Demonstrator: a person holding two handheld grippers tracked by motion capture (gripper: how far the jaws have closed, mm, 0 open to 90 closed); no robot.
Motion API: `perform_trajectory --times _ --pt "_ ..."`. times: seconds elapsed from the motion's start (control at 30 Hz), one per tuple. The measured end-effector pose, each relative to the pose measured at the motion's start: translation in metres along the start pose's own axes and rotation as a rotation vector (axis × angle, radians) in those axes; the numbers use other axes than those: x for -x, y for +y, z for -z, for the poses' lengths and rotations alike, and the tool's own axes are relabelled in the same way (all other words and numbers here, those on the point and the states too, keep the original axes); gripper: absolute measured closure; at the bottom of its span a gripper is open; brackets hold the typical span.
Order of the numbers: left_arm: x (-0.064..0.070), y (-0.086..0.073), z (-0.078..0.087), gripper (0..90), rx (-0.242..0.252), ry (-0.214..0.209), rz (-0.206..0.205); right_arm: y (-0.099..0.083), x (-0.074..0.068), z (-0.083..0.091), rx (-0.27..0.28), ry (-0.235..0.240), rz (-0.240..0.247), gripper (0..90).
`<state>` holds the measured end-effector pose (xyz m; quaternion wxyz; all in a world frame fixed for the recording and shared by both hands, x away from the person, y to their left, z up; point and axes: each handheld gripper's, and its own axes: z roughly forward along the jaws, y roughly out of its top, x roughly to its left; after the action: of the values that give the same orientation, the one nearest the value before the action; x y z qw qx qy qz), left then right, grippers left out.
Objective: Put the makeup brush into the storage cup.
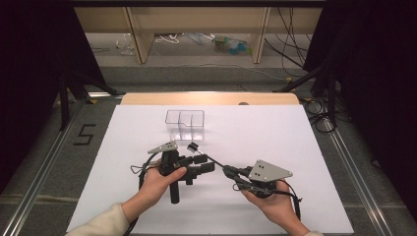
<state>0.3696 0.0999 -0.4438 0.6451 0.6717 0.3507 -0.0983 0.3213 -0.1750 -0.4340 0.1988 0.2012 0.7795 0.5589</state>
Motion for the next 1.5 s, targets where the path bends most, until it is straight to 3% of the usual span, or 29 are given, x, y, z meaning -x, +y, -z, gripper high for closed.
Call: perform_trajectory --times 0.67,1.13,1.4,1.5 --pt "0.002 0.0 -0.001 50.5 0.055 -0.01 0.013 -0.001 -0.001 -0.002 -0.019 -0.002 0.001 85.4" --pt "0.001 0.001 0.001 68.1 0.094 -0.019 0.027 -0.003 -0.004 -0.007 -0.026 -0.01 0.005 85.3" --pt "0.008 0.004 0.002 80.6 0.117 -0.087 0.013 -0.007 -0.007 -0.012 -0.067 0.0 0.017 84.7" --pt "0.013 0.005 0.0 84.8 0.102 -0.097 -0.019 -0.007 -0.009 -0.016 -0.083 0.009 0.014 83.7"
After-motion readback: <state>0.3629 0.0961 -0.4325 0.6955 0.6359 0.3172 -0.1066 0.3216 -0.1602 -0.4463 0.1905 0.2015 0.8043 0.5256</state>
